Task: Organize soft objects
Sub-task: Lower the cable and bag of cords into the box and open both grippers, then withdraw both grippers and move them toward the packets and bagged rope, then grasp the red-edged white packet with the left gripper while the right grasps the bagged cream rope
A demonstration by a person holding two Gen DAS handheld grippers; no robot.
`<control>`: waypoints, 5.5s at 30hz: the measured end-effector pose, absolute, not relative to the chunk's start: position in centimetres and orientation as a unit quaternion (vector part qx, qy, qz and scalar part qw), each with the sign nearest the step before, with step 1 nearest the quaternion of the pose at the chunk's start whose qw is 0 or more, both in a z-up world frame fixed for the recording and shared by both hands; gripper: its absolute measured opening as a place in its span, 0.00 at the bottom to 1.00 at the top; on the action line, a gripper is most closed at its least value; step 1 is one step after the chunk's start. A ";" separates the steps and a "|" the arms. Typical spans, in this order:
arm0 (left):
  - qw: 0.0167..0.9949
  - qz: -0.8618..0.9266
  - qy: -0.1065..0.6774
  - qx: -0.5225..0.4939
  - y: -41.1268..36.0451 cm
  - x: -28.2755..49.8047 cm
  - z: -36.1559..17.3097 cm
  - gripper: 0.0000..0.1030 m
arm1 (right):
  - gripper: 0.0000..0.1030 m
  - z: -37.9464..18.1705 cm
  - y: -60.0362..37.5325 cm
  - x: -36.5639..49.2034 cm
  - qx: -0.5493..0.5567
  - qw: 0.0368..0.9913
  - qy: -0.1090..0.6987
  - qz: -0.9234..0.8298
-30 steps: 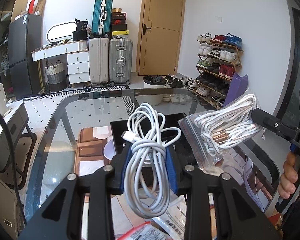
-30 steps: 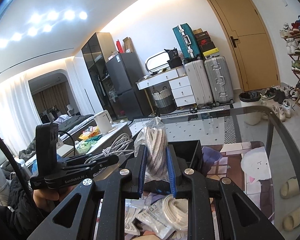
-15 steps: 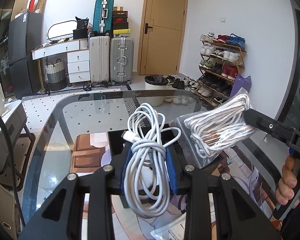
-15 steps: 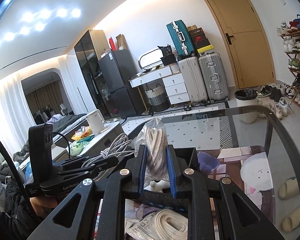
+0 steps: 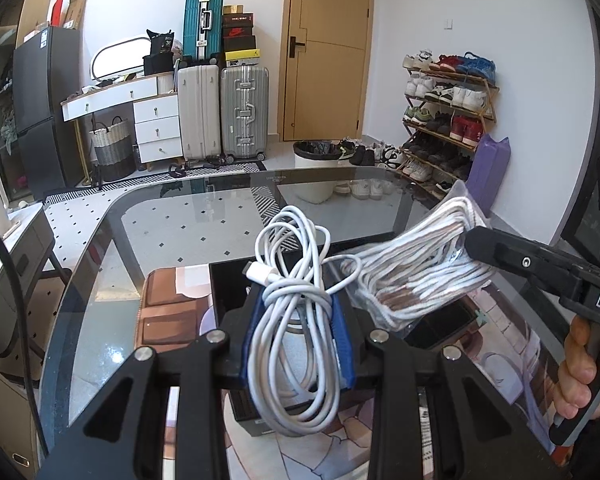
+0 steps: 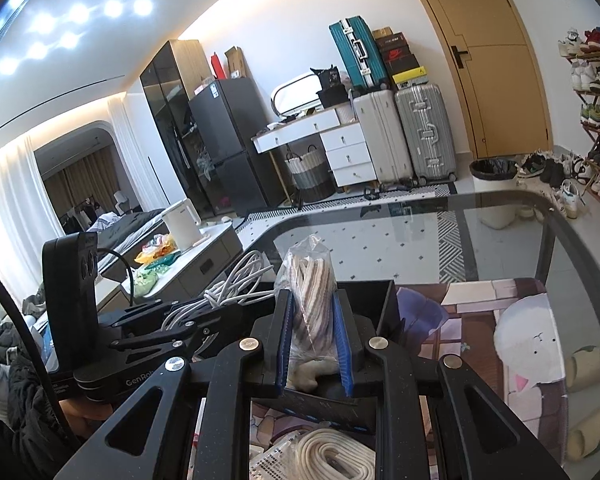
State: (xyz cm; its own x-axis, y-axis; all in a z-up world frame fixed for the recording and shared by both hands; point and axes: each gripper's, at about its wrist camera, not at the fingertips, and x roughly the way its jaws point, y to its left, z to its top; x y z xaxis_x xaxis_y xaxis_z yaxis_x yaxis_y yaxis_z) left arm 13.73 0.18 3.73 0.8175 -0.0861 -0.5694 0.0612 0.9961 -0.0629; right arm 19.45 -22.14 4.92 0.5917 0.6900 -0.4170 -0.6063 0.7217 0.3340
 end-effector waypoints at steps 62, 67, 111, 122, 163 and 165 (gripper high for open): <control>0.952 -0.029 0.305 -0.026 1.7 8.6 3.4 1.00 | 0.99 0.6 -23.4 16.2 -0.015 0.887 0.323 0.329; 0.950 -0.026 0.311 -0.018 1.1 7.2 3.1 1.00 | 0.99 -0.4 -24.1 16.0 -0.021 0.880 0.343 0.328; 0.917 -0.031 0.397 -0.005 1.8 2.1 -2.2 1.00 | 0.99 -3.4 -23.1 16.4 -0.039 0.855 0.394 0.336; 0.913 -0.032 0.406 -0.004 1.6 2.4 -2.8 1.00 | 0.99 -4.6 -22.8 16.9 -0.045 0.847 0.419 0.322; 0.910 -0.079 0.406 -0.033 1.7 2.0 -2.9 0.68 | 0.60 -4.9 -20.8 15.4 -0.112 0.846 0.403 0.329; 0.910 -0.079 0.405 -0.033 1.7 2.0 -2.8 0.67 | 0.59 -4.9 -20.8 15.4 -0.113 0.846 0.402 0.331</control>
